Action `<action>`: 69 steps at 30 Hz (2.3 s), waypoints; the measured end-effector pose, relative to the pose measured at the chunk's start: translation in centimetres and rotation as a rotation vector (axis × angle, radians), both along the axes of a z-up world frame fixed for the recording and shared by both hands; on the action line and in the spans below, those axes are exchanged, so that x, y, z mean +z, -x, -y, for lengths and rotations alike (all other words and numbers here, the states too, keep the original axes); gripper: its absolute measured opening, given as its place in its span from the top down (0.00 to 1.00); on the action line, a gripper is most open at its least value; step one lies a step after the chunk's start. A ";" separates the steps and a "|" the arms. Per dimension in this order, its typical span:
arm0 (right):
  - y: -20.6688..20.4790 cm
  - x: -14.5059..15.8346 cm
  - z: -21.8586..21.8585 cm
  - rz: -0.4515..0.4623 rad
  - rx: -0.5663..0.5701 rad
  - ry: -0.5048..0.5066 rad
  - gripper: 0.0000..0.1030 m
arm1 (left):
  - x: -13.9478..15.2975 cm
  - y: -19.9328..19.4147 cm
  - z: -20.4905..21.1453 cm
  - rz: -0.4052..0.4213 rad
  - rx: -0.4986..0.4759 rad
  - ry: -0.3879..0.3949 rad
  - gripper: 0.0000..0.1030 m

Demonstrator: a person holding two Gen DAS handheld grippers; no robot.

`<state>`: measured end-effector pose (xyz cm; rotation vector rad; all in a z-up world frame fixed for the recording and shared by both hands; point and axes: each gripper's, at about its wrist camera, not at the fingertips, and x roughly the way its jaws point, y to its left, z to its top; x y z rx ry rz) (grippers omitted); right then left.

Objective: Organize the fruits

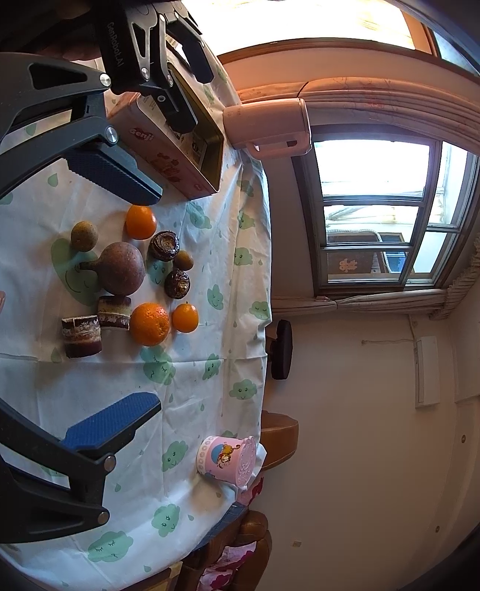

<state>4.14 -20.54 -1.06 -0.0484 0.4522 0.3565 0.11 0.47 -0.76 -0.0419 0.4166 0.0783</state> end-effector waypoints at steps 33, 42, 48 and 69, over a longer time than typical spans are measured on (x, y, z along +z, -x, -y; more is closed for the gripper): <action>-2.0 -3.6 2.2 -0.064 -0.082 0.085 0.01 | -3.0 -1.9 2.2 -0.105 -0.065 0.000 0.00; -2.9 -4.8 2.5 -0.143 -0.017 0.120 0.27 | -4.2 -2.5 3.7 -0.162 -0.135 0.028 0.09; -3.3 -5.8 1.7 -0.207 0.068 0.150 0.41 | -4.3 -2.7 4.3 -0.182 -0.169 0.024 0.19; -4.7 -6.7 3.6 -0.305 0.078 0.042 0.68 | -6.1 -5.2 9.5 -0.375 -0.380 -0.041 0.50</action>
